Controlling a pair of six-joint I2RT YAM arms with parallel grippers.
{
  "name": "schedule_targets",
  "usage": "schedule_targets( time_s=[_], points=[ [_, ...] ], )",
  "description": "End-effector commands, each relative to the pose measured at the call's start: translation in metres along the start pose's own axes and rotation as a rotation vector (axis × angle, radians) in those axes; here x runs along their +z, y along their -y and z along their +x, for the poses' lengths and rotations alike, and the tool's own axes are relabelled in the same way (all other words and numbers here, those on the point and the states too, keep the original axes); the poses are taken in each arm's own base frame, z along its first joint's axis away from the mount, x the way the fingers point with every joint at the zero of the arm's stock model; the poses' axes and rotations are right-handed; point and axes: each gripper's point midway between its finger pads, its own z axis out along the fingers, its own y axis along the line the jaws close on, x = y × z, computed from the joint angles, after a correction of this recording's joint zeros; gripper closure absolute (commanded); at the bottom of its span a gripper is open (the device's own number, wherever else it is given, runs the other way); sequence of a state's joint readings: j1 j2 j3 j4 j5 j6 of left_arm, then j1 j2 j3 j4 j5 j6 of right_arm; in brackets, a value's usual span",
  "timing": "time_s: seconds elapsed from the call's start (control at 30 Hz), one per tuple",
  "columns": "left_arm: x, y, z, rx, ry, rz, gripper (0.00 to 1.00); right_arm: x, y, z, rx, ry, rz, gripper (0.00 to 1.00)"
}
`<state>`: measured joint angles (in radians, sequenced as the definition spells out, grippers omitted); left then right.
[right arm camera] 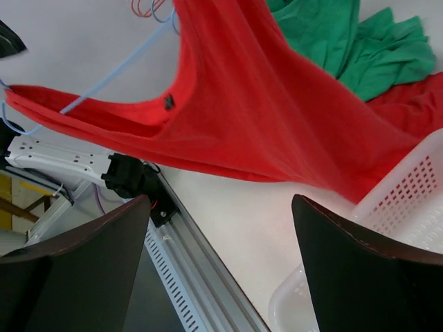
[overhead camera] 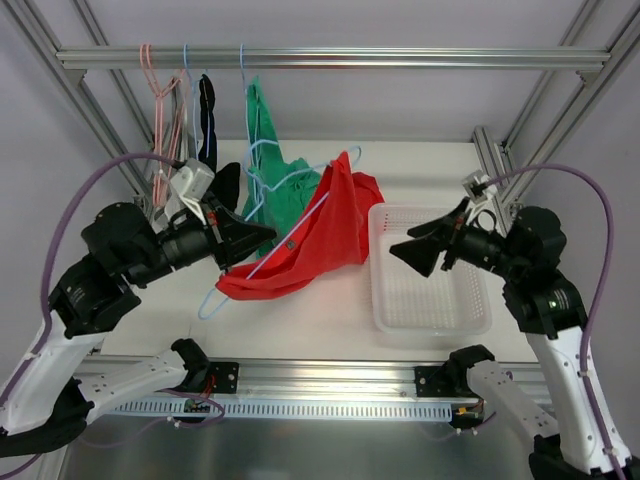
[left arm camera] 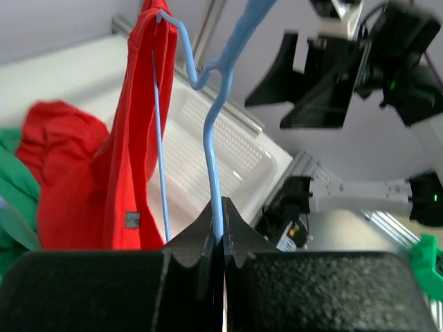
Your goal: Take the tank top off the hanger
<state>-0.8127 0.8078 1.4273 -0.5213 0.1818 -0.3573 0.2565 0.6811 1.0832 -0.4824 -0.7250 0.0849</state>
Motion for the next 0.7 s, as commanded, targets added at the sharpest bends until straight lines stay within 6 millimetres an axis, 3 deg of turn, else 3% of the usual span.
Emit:
schedule_targets(
  time_s=[0.0,0.07,0.1,0.13,0.2,0.37,0.47,0.53,0.67],
  points=[
    [0.008,0.000,0.045,-0.092,-0.139,0.036,1.00,0.022,-0.022,-0.034,-0.066,0.037,-0.091,0.12],
    [0.007,0.000,0.053,-0.116,-0.157,0.040,1.00,0.036,-0.036,-0.030,-0.149,0.000,-0.125,0.12],
    [0.007,-0.002,0.059,-0.125,-0.171,0.037,1.00,0.043,-0.026,-0.031,-0.176,-0.007,-0.053,0.13],
    [0.007,-0.001,0.061,-0.137,-0.178,0.041,1.00,0.057,-0.033,-0.030,-0.205,-0.035,-0.062,0.15],
    [0.004,0.002,0.065,-0.146,-0.186,0.057,1.00,0.070,-0.018,-0.035,-0.243,-0.025,0.033,0.20],
    [-0.005,0.002,0.066,-0.165,-0.163,0.051,1.00,0.101,-0.012,-0.024,-0.291,-0.062,0.104,0.25],
    [-0.006,0.000,0.072,-0.175,-0.173,0.046,1.00,0.116,-0.012,-0.018,-0.313,-0.088,0.109,0.32],
    [-0.006,-0.002,0.075,-0.181,-0.178,0.041,1.00,0.121,-0.012,-0.019,-0.316,-0.085,0.116,0.44],
    [-0.006,-0.003,0.079,-0.188,-0.185,0.039,1.00,0.129,-0.008,-0.024,-0.325,-0.061,0.143,0.45]
  ],
)
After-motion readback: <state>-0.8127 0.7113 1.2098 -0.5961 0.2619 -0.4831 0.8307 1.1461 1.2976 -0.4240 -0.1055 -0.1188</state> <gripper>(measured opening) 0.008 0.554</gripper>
